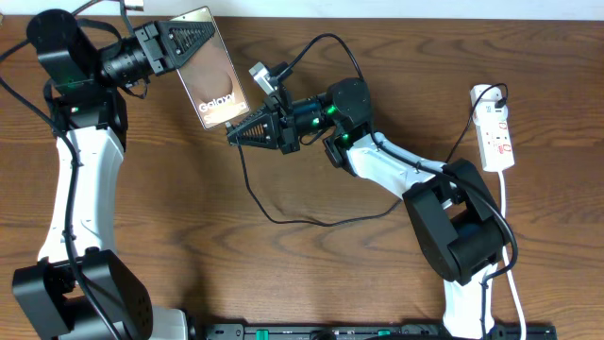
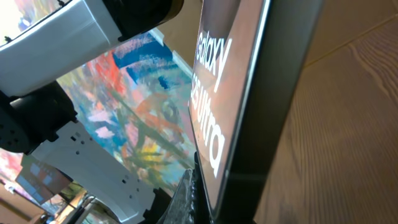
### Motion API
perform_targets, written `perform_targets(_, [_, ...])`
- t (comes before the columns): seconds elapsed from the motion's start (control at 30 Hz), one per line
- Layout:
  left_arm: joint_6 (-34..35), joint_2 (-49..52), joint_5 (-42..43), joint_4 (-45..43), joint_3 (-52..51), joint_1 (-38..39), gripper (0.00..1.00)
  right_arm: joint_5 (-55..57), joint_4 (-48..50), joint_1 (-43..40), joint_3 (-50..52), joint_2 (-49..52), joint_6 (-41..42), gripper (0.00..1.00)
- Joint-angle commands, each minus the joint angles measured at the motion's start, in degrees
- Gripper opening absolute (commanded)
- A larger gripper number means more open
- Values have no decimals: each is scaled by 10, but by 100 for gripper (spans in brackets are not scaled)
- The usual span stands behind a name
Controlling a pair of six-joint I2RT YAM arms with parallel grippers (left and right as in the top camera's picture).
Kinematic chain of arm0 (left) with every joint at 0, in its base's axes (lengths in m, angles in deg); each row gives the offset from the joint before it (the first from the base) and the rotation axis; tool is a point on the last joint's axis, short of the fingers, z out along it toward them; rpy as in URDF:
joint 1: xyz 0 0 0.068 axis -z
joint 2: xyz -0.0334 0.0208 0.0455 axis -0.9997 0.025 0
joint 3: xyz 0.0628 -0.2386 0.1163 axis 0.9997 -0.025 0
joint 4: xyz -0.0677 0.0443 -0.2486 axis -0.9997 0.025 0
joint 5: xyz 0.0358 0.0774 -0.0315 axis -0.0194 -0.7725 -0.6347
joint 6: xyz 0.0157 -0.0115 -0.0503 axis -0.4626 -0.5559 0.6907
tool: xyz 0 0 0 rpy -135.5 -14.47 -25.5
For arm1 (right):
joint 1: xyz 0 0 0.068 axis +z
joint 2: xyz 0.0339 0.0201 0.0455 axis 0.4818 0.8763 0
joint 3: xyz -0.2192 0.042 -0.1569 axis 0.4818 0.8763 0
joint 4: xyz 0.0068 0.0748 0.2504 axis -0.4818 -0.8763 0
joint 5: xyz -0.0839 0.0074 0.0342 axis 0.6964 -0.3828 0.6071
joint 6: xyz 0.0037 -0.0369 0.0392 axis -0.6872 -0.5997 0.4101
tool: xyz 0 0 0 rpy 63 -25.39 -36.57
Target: Plug charger to phone and switch on socket
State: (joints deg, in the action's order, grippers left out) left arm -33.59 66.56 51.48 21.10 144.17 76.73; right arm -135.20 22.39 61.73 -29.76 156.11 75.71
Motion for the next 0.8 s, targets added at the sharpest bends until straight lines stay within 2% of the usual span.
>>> perform_targets(0.0, [-3, -2, 14, -5, 0, 0, 7, 9, -2, -10, -13, -4, -12, 1])
perform_targets(0.77, [-6, -2, -4, -5, 0, 0, 7, 7, -5, -2, -13, -4, -12, 1])
